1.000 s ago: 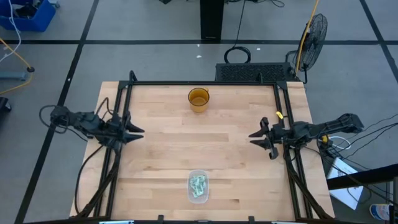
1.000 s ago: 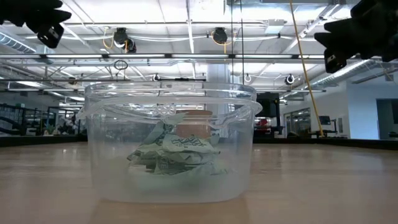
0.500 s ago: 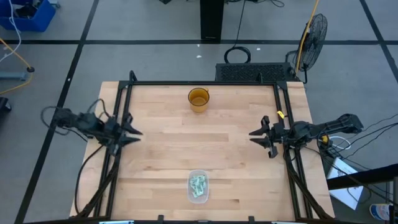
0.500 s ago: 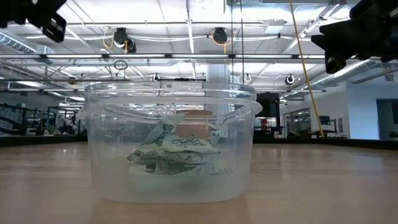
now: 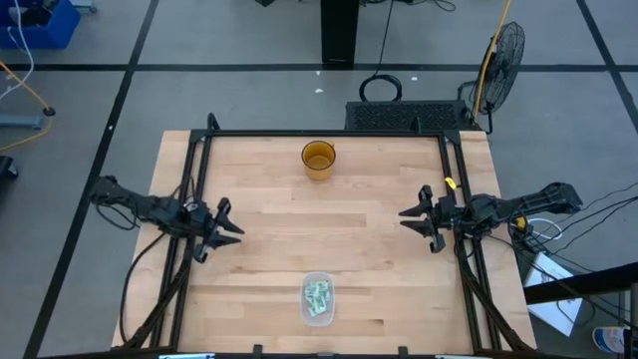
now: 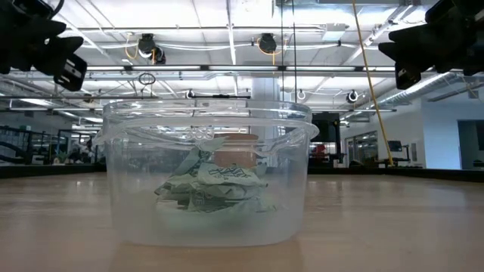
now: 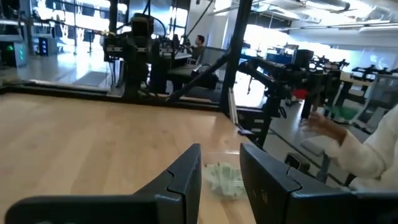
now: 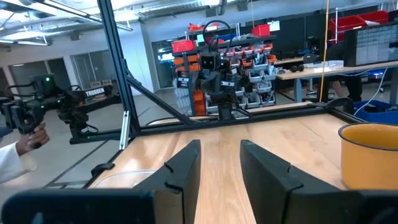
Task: Pick and place Stevia / Truvia into bins
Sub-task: Return to Home Position
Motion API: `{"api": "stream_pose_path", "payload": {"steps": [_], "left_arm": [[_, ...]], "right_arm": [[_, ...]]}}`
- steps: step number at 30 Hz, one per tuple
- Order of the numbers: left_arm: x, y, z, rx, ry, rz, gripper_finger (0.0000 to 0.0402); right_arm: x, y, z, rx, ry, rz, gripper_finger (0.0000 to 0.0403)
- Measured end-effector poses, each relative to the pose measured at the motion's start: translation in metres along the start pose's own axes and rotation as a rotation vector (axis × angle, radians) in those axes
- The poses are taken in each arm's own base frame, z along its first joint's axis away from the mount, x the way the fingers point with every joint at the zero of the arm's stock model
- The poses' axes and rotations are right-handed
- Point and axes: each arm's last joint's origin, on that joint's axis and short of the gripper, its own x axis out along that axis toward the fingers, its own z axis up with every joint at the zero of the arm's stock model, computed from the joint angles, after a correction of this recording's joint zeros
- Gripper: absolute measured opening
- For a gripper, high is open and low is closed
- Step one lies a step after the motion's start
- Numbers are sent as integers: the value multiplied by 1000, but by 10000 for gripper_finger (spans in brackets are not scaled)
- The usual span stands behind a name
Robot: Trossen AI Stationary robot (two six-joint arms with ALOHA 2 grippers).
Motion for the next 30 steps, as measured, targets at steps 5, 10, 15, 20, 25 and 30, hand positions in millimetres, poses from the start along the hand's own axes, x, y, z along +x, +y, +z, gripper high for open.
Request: {"api": "stream_pose_path", "payload": {"steps": [5,10,15,20,25,30], "left_arm": [[1,0,-2,1,25,3,115],[2,0,-3,2,37,9,115],[2,1,-3,3,37,13,115],[2,1,-3,3,36,16,115],[2,1,-3,3,36,16,115],[2,1,-3,5,36,17,115]], "right_arm": [[0,0,0,0,0,0,105],[0,0,0,0,0,0,107],[0,0,0,0,1,0,105],[0,0,0,0,0,1,107],[0,0,0,0,1,1,105],[0,0,0,0,1,1,107]]}}
